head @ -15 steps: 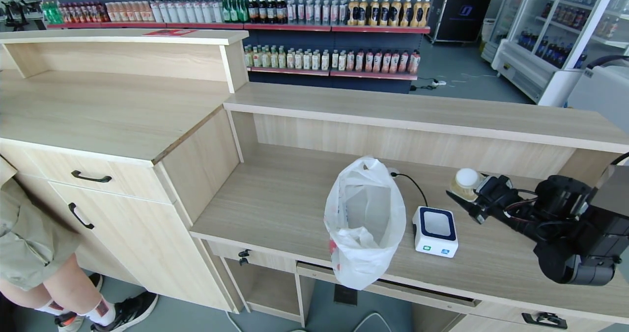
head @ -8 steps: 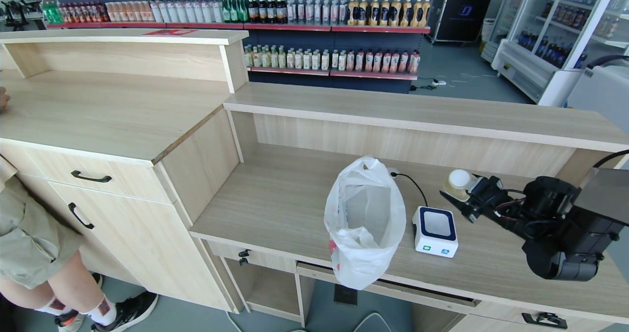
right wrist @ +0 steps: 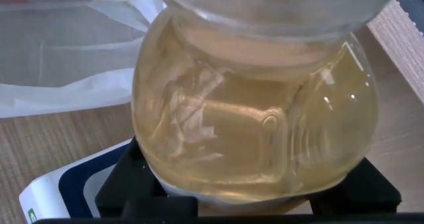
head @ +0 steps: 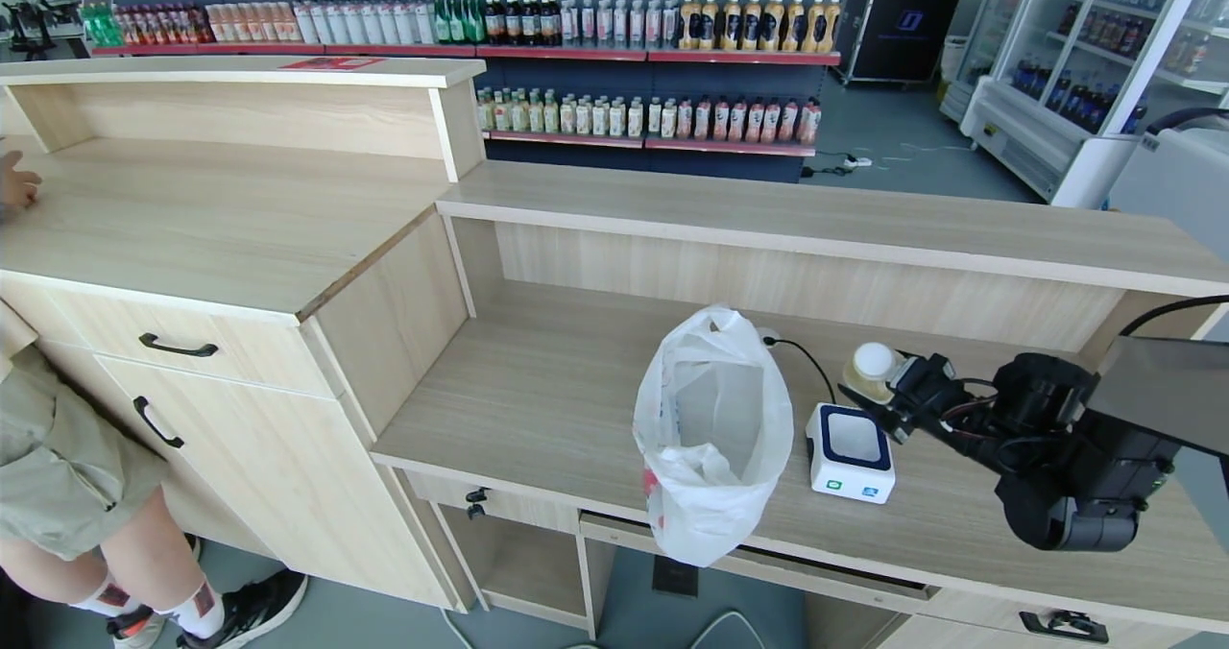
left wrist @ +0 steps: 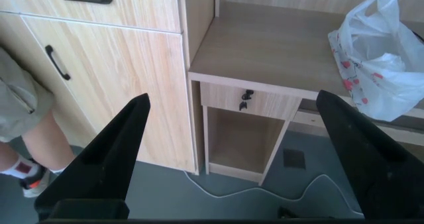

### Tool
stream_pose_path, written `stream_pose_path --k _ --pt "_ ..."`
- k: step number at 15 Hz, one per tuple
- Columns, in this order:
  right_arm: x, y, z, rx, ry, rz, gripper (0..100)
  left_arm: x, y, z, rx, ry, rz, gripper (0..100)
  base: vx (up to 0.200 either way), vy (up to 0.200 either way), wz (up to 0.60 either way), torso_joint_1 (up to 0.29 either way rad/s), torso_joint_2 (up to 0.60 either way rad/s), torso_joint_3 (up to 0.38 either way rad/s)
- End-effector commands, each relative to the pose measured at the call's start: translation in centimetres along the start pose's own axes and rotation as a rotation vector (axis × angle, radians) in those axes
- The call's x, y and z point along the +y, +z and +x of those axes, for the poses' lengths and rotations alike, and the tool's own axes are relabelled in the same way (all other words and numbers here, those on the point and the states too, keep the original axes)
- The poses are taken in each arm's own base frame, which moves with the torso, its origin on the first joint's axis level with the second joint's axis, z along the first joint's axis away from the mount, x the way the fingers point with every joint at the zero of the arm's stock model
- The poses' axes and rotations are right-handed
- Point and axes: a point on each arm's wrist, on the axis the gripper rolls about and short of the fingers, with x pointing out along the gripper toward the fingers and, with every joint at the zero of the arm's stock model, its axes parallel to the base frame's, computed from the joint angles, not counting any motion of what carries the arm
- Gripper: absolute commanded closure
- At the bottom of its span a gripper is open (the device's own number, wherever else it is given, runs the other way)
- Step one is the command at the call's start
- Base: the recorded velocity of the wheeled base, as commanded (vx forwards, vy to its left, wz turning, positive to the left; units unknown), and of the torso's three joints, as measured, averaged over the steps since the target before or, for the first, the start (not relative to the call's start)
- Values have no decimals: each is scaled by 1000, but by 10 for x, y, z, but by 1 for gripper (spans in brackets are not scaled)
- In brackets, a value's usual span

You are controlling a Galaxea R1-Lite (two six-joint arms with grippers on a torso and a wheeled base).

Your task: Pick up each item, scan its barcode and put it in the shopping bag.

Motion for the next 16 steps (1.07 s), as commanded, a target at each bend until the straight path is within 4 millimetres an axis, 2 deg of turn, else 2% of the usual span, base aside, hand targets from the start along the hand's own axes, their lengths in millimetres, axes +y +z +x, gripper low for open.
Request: stream_pose_path --k 1,16 --pt "5 -3 2 1 10 4 100 0 0 0 0 0 0 0 0 0 0 0 0 0" --pt "14 -3 21 -34 19 -15 100 0 0 0 0 0 0 0 0 0 0 0 0 0"
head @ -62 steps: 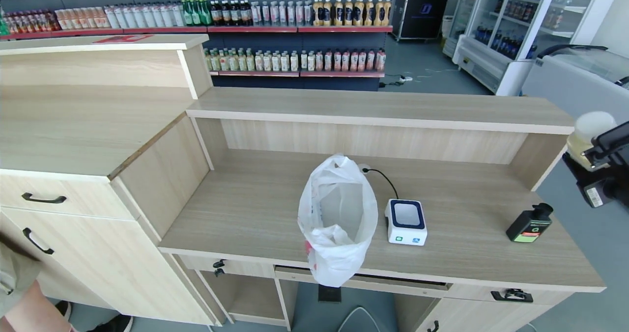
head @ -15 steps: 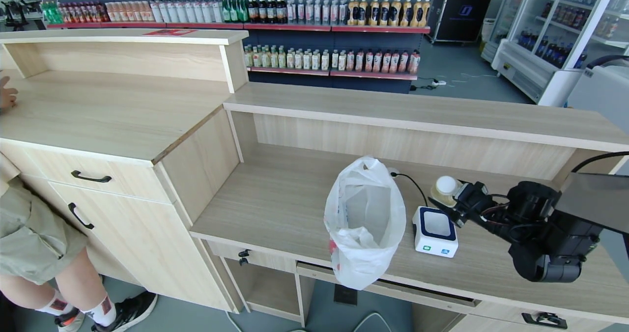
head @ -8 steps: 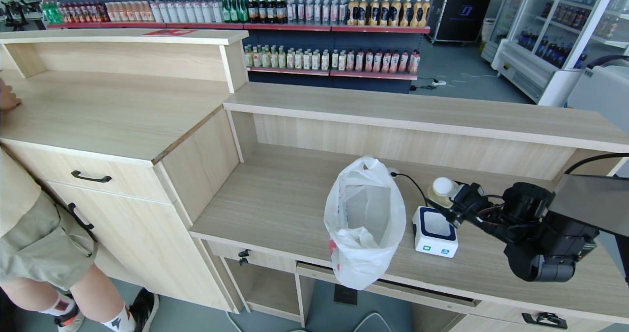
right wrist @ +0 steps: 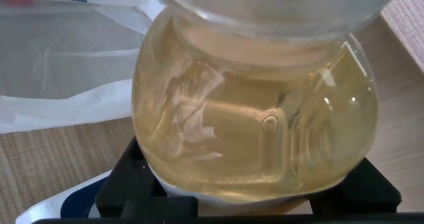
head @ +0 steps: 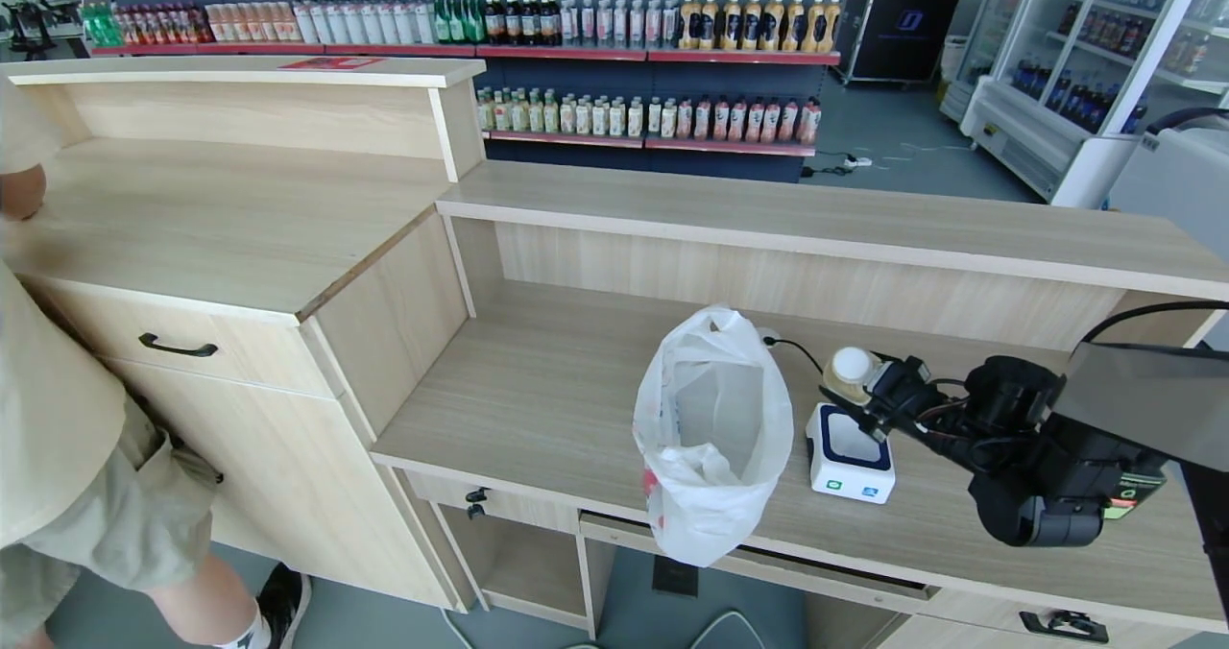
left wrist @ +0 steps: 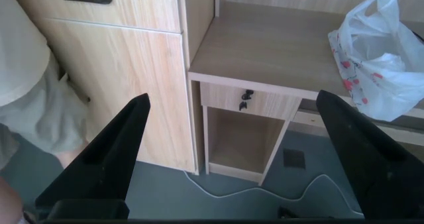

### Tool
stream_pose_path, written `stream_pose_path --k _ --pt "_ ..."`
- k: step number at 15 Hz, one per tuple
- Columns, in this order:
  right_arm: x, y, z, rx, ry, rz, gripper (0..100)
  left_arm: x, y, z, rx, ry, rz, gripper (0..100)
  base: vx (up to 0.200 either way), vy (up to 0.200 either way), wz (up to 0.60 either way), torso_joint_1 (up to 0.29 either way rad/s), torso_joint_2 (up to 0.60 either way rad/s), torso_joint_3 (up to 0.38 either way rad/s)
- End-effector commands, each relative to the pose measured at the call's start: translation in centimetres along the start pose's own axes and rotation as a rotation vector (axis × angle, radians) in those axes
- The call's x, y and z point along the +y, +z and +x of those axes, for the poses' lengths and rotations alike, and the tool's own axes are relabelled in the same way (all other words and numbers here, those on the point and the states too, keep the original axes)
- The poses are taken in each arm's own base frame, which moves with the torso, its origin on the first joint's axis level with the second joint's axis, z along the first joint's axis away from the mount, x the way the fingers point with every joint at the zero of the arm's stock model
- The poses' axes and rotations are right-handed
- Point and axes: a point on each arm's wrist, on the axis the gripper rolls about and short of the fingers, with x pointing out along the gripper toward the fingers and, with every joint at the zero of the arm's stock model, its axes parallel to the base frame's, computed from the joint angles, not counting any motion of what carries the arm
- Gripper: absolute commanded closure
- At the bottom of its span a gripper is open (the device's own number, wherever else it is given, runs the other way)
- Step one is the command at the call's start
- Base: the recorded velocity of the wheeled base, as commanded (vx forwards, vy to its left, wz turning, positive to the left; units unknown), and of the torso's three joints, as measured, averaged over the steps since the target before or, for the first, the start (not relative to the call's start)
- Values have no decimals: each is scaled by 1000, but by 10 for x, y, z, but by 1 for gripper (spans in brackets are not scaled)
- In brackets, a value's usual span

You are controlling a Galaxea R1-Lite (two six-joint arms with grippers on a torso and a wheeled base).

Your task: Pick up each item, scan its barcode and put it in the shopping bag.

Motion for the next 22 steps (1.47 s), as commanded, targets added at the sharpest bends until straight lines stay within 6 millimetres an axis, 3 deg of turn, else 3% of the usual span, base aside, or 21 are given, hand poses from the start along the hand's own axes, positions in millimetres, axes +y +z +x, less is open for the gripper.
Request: stream_pose_path --k 1,7,10,12,15,18,22 --pt "2 1 1 -5 4 0 100 0 0 0 0 0 0 0 0 0 0 0 0 0" --pt "-3 7 6 -26 -12 -18 100 0 0 0 0 0 0 0 0 0 0 0 0 0" --pt "-38 21 -9 -32 -90 -49 100 0 0 0 0 0 0 0 0 0 0 0 0 0" --pt "-73 53 -53 -12 -170 -75 100 0 0 0 0 0 0 0 0 0 0 0 0 0" --pt "-93 100 -129 30 -261 31 100 0 0 0 0 0 0 0 0 0 0 0 0 0" --pt "-111 139 -176 175 -390 201 100 0 0 0 0 0 0 0 0 0 0 0 0 0" --pt "-103 154 -211 500 -712 582 100 0 0 0 0 0 0 0 0 0 0 0 0 0"
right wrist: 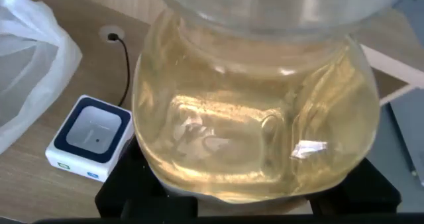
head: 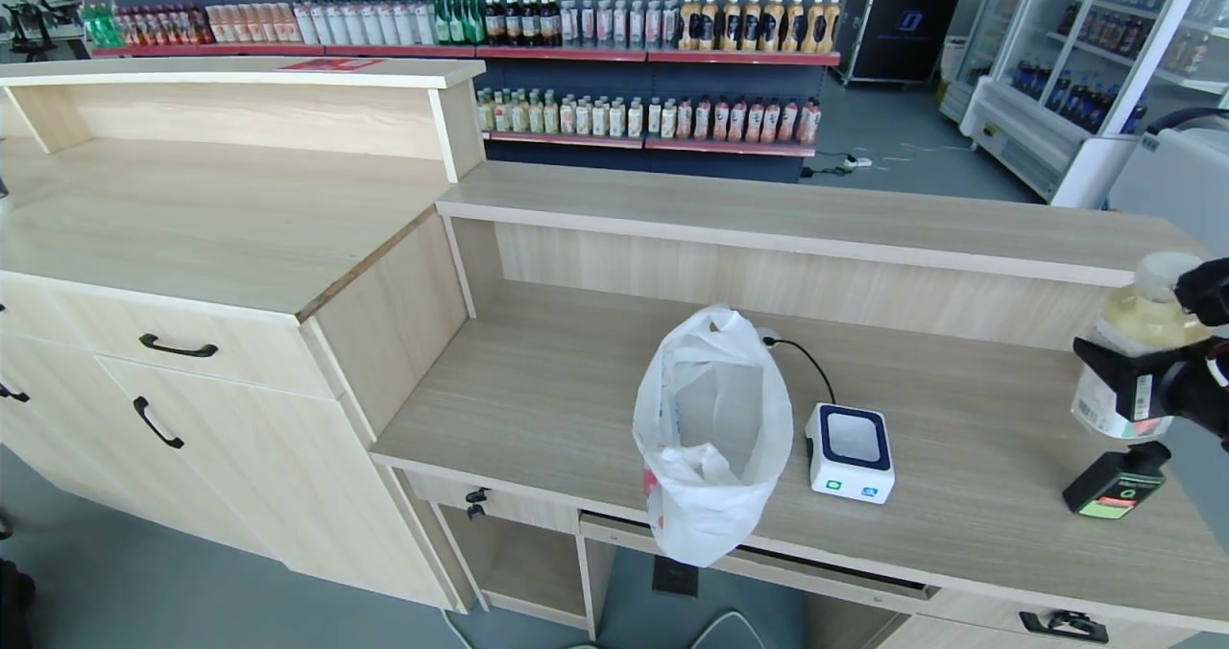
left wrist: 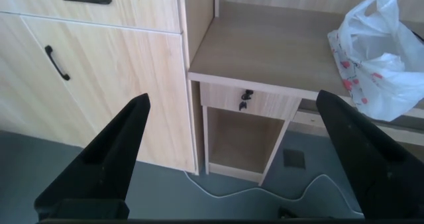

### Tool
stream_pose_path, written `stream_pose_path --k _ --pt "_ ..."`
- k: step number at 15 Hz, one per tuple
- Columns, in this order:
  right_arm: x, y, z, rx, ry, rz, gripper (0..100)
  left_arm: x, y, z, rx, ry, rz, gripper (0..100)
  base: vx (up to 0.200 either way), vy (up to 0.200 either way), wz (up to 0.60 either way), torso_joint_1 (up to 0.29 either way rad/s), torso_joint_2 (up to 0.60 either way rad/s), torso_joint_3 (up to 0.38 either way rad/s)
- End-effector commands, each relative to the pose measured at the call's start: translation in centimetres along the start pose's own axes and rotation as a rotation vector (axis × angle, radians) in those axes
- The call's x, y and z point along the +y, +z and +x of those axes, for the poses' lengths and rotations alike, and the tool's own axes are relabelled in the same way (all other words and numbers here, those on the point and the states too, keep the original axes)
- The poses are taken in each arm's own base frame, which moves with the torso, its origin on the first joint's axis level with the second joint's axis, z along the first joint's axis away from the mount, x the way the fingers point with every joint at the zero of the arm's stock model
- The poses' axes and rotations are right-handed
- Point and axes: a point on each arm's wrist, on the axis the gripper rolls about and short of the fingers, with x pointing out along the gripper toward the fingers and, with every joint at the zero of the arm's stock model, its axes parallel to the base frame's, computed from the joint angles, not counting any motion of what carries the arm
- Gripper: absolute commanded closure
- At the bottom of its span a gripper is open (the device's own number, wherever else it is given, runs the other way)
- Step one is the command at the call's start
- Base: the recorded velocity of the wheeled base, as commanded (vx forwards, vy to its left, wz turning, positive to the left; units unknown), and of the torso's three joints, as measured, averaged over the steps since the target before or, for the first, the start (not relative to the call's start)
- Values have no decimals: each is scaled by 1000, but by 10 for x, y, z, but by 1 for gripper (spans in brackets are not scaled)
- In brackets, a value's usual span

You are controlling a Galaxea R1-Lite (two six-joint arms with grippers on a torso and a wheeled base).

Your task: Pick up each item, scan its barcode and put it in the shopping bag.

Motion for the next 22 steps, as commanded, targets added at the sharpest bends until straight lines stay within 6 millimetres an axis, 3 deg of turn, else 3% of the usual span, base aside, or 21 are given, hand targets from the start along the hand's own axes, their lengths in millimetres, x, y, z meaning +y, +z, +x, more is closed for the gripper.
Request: stream_pose_path --k 1,4,9,14,15,17,22 --pt "-6 13 -49 92 -257 129 100 0 0 0 0 0 0 0 0 0 0 0 0 0" --pt "-1 17 -59 164 -451 115 100 0 0 0 0 0 0 0 0 0 0 0 0 0" --pt "15 26 -55 133 -403 45 100 0 0 0 0 0 0 0 0 0 120 0 0 0" --pt "54 18 13 -38 -242 41 100 0 0 0 0 0 0 0 0 0 480 0 0 3" --pt "64 7 42 -83 -80 47 100 0 0 0 0 0 0 0 0 0 0 0 0 0" --pt "83 -6 75 -119 88 78 100 0 0 0 0 0 0 0 0 0 0 0 0 0" --pt "143 -41 126 -159 333 73 100 0 0 0 0 0 0 0 0 0 0 0 0 0"
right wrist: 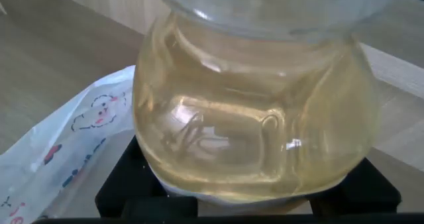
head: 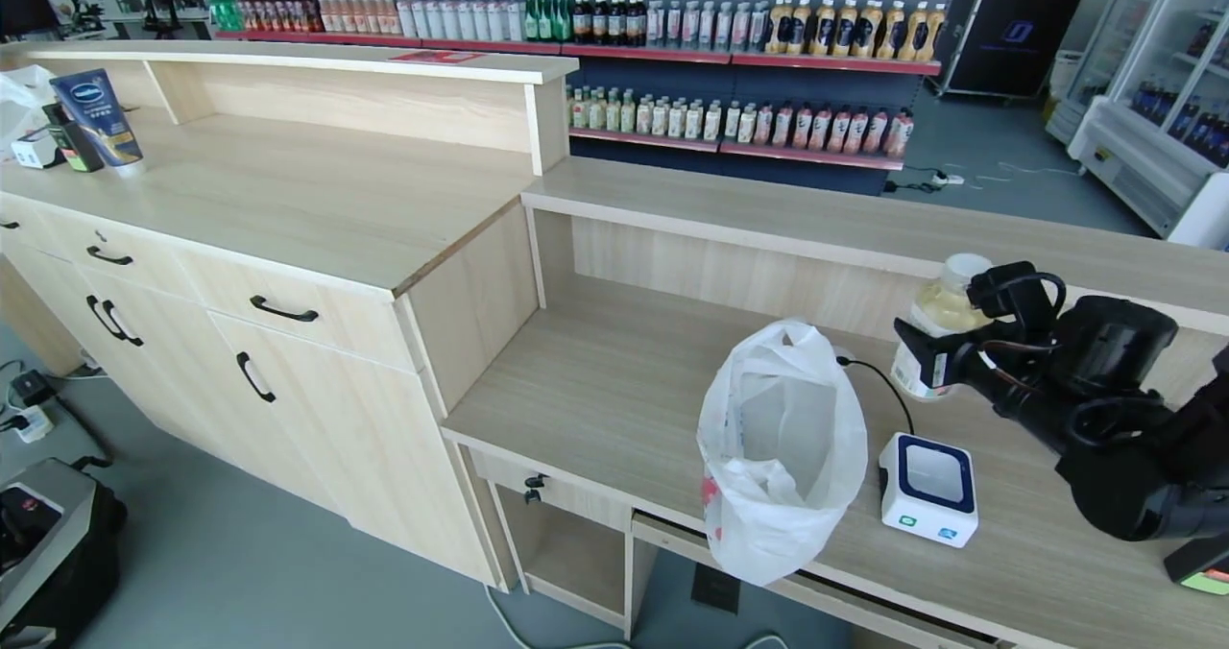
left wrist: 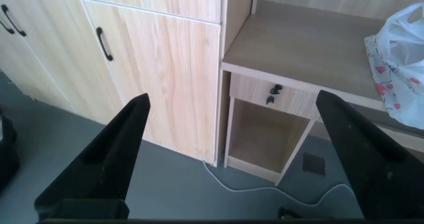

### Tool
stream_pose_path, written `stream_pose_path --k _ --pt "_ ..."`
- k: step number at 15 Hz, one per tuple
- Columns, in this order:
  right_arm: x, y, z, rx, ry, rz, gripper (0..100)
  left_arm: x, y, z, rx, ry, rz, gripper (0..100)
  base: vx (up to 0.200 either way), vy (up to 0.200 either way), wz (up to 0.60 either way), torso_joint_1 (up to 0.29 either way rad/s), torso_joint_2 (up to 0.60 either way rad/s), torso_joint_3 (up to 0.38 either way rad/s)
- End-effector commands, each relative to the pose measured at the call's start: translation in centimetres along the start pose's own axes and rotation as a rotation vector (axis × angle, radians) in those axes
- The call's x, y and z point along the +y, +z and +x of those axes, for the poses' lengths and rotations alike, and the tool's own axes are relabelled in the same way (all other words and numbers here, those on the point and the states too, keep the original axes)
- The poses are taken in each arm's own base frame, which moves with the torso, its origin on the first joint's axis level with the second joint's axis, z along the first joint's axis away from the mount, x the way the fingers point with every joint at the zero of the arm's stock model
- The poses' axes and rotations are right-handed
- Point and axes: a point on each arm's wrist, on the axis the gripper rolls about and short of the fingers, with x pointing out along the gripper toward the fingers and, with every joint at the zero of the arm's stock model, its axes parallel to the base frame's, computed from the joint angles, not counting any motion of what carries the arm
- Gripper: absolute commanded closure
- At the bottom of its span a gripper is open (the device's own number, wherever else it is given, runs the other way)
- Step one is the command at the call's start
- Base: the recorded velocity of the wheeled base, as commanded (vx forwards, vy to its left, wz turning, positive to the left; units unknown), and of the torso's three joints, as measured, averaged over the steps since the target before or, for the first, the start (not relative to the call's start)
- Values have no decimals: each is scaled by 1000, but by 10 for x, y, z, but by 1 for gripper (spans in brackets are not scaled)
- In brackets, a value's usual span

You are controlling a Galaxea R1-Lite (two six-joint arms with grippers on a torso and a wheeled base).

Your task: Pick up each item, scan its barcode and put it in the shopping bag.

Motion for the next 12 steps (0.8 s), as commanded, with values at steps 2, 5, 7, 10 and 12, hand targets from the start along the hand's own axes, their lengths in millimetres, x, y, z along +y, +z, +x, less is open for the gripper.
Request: stream_pose_path --k 2,5,7,10,12 --pt "42 -55 42 32 137 27 100 0 0 0 0 0 -1 0 0 0 0 0 0 0" --pt "49 -74 59 22 208 29 100 0 0 0 0 0 -1 0 0 0 0 0 0 0" --pt "49 -85 76 0 239 29 100 0 0 0 0 0 -1 0 0 0 0 0 0 0" --pt "49 -99 97 -25 266 33 100 0 0 0 0 0 -1 0 0 0 0 0 0 0" --pt "52 -108 104 -25 269 36 100 0 0 0 0 0 -1 0 0 0 0 0 0 0"
